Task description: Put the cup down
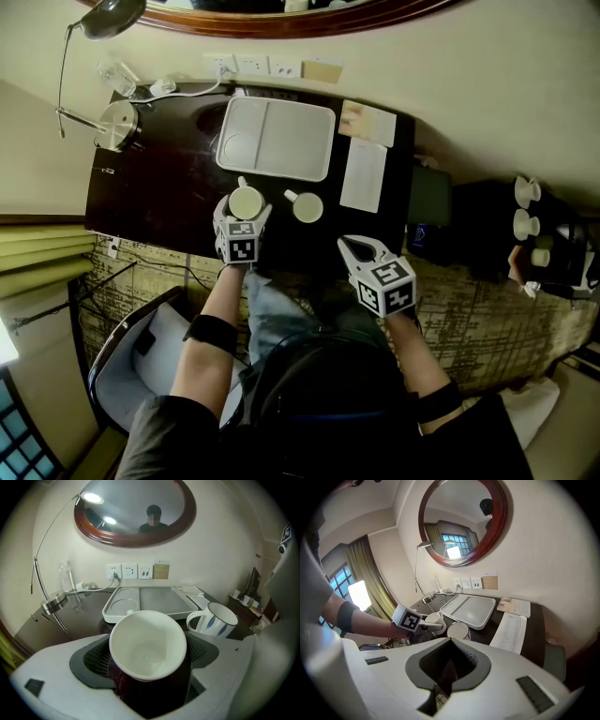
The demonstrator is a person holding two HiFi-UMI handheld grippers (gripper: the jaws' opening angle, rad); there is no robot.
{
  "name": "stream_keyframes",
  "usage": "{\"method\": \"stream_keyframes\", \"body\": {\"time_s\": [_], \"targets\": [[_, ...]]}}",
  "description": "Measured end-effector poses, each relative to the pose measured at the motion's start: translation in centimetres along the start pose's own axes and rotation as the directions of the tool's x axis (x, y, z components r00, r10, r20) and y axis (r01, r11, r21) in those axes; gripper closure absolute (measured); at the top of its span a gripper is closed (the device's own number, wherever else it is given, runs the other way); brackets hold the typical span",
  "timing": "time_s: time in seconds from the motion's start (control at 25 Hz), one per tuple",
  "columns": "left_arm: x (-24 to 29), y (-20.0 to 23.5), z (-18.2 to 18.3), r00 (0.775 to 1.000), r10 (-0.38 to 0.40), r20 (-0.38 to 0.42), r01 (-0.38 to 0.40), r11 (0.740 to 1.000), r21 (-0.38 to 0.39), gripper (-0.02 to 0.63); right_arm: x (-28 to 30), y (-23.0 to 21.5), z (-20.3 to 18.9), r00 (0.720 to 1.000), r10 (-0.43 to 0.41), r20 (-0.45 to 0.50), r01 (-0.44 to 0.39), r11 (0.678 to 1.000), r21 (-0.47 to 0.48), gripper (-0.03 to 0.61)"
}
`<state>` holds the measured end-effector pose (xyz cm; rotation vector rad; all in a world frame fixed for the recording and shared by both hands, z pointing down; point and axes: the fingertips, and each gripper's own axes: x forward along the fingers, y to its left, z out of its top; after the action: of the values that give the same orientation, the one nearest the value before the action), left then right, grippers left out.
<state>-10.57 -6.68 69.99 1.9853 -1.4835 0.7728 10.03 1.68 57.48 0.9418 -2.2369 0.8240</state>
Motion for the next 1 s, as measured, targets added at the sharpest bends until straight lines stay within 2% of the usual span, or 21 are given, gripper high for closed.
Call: {"method": "stream_keyframes", "body": {"time_s": [0.2,0.32,0.48,0.64,0.76,0.8,0.88,1.0], "targets": [[-1.1,-0.2,0.5,1.0,-0.006,-0.02,0.007,1.0,0.012,0.1,0.1,0.1,0.5,1.0,0.011,0.013,-0.011,1.0,-0.002,0.574],[-3.1,0.1,1.2,1.0,0.008,-0.005,-0.008,1.0,-0.004,0.098,-0.2,0.5,1.5,0.999,0.019,0.03,-0.019,1.0,-0.017,0.574],[-6.8,0.2,2.6,0.999,0.023,0.025,-0.023,1.0,-0.005,0.098,-0.5,1.3,3.4,0.998,0.044,0.051,-0.04,0.996,-0.082,0.574],[-10.3,-0.8,4.2,1.0,-0.011,0.024,0.011,1.0,-0.019,0.1,-0.6,1.9,5.6,0.993,0.067,0.095,-0.057,0.992,-0.108,0.572],[-12.5,-1.3,5.7,0.997,-0.048,0.053,0.049,0.999,-0.022,0.101,-0.6,2.2,6.9,0.99,0.079,0.117,-0.063,0.989,-0.136,0.574],[-13.2,-1.5,6.3,0.996,-0.054,0.065,0.056,0.998,-0.027,0.121,-0.5,2.1,7.0,0.99,0.08,0.119,-0.063,0.988,-0.14,0.572],[-14.7,-2.0,7.2,0.994,-0.061,0.085,0.064,0.997,-0.034,0.209,-0.4,1.9,7.2,0.989,0.077,0.123,-0.058,0.987,-0.147,0.574],[-16.8,-2.8,8.0,0.991,-0.067,0.119,0.072,0.997,-0.039,0.285,-0.6,1.8,7.6,0.989,0.066,0.129,-0.046,0.987,-0.154,0.574]]}}
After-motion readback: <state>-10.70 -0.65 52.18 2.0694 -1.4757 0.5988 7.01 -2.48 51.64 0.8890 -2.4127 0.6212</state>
